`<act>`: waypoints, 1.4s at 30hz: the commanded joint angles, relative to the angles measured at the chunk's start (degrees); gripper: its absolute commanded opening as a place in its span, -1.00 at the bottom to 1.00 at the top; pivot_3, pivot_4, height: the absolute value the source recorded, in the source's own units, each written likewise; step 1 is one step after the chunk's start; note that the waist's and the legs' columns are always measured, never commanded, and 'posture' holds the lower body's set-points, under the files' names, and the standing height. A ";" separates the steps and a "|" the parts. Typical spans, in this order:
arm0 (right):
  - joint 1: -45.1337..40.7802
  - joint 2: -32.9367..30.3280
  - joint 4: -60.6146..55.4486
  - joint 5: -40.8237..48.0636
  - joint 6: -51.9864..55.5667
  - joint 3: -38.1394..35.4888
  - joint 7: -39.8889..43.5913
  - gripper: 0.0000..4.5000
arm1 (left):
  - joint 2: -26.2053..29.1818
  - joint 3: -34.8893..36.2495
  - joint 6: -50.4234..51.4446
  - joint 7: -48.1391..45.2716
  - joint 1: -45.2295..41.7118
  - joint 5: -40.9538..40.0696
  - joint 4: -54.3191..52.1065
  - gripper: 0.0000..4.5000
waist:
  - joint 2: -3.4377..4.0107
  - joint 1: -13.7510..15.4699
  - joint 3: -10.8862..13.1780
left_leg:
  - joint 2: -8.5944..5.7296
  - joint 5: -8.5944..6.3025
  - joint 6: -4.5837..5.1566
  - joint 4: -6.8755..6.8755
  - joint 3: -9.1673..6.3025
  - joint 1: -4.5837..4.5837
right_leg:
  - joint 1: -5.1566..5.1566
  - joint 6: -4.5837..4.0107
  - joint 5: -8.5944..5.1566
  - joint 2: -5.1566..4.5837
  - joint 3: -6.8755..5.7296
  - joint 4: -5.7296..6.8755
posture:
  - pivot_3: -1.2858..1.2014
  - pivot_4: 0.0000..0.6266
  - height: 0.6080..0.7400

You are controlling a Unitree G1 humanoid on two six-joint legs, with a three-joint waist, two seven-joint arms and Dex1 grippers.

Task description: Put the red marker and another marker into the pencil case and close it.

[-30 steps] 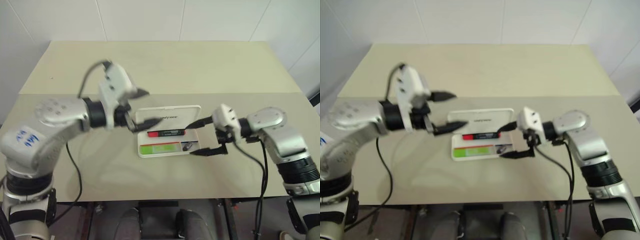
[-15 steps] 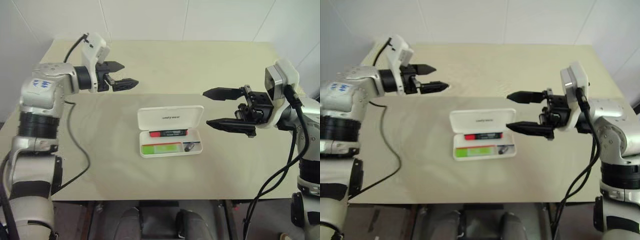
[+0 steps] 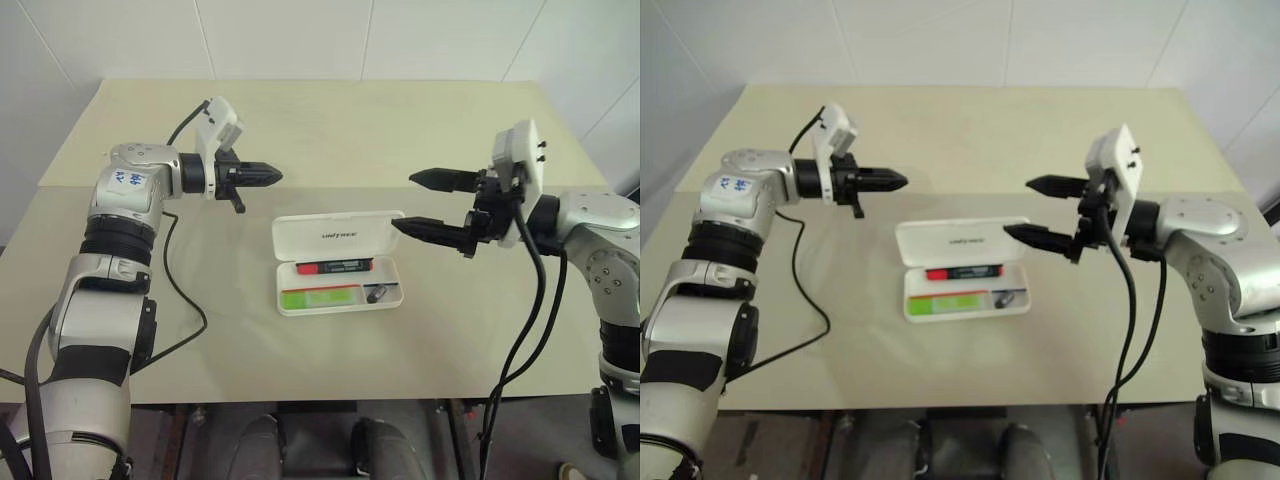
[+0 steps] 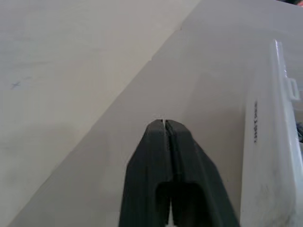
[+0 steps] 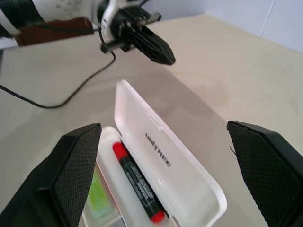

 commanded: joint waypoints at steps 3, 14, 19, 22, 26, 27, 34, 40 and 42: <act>-1.36 -0.74 -1.92 -0.07 -0.76 -0.40 0.65 1.00 | 0.63 -0.16 2.30 -2.57 2.66 0.44 -7.90 -0.98 | 0.00 0.01 0.00 | 0.00 0.00 0.00 -0.02 -0.01 0.00 | 0.00 0.00 0.00 0.00 0.00 0.00 | 0.03 -0.52 1.00; -1.42 -1.57 -2.95 1.29 -0.45 -1.65 1.54 1.00 | 0.52 -0.79 8.16 -3.20 9.59 -0.69 -20.16 -0.98 | 0.00 -0.01 0.00 | 0.02 0.00 0.00 0.01 -0.02 0.02 | 0.02 0.00 0.00 0.00 0.03 0.02 | 0.03 -0.52 1.00; -1.18 -2.87 -1.36 -0.51 -2.93 -1.79 2.81 1.00 | 1.93 0.59 10.22 -4.33 12.17 -2.57 -26.59 -0.98 | 0.00 -0.02 0.00 | 0.02 0.00 0.01 0.01 -0.02 0.03 | 0.03 0.00 0.00 0.00 0.04 0.01 | 0.03 -0.52 1.00; -1.91 -3.75 0.99 -1.85 -4.68 -1.92 3.66 1.00 | 3.18 0.52 12.24 -4.77 14.52 -3.72 -32.16 -0.98 | 0.01 -0.11 0.00 | 0.02 0.00 0.01 -0.01 -0.02 0.03 | 0.03 0.00 0.00 0.00 0.04 0.01 | 0.03 -0.52 1.00; -2.73 -4.14 2.97 -2.97 -6.31 -1.74 4.69 1.00 | 4.75 -0.78 14.08 -4.69 18.24 -4.11 -39.03 -0.98 | 0.01 -0.16 -0.01 | 0.02 0.00 0.01 0.01 -0.02 0.04 | 0.03 0.00 0.00 -0.01 0.06 -0.03 | 0.03 -0.52 1.00; -2.84 -4.16 3.28 -3.22 -6.62 -1.64 4.87 1.00 | 5.30 -1.47 14.18 -4.54 19.43 -3.61 -40.71 -0.98 | 0.01 -0.19 0.00 | 0.02 0.00 0.01 0.00 -0.02 0.05 | 0.03 0.00 0.00 0.00 0.07 -0.03 | 0.03 -0.52 1.00; -3.14 -4.06 4.24 -3.98 -7.67 -1.38 5.56 1.00 | 7.14 -5.44 14.38 -1.69 25.95 -0.43 -47.85 -0.98 | 0.01 -0.16 -0.01 | 0.03 0.00 0.01 0.00 0.00 0.07 | 0.03 0.00 0.00 0.00 0.10 -0.05 | 0.03 -0.52 1.00; -2.75 -3.96 4.31 -4.60 -8.14 -1.35 5.72 1.00 | 6.61 -10.02 14.94 3.45 30.53 3.88 -52.04 -0.98 | 0.02 -0.10 -0.01 | 0.02 -0.01 0.02 0.00 0.00 0.07 | 0.05 0.00 0.00 -0.01 0.12 -0.07 | 0.03 -0.52 1.00; -2.55 -3.86 4.28 -4.77 -8.27 -1.35 5.70 1.00 | 6.67 -12.24 14.21 5.56 32.26 6.49 -52.79 -0.98 | 0.06 -0.04 -0.04 | 0.02 -0.01 0.02 0.01 -0.01 0.10 | 0.08 0.00 0.00 -0.01 0.12 -0.07 | 0.03 -0.52 1.00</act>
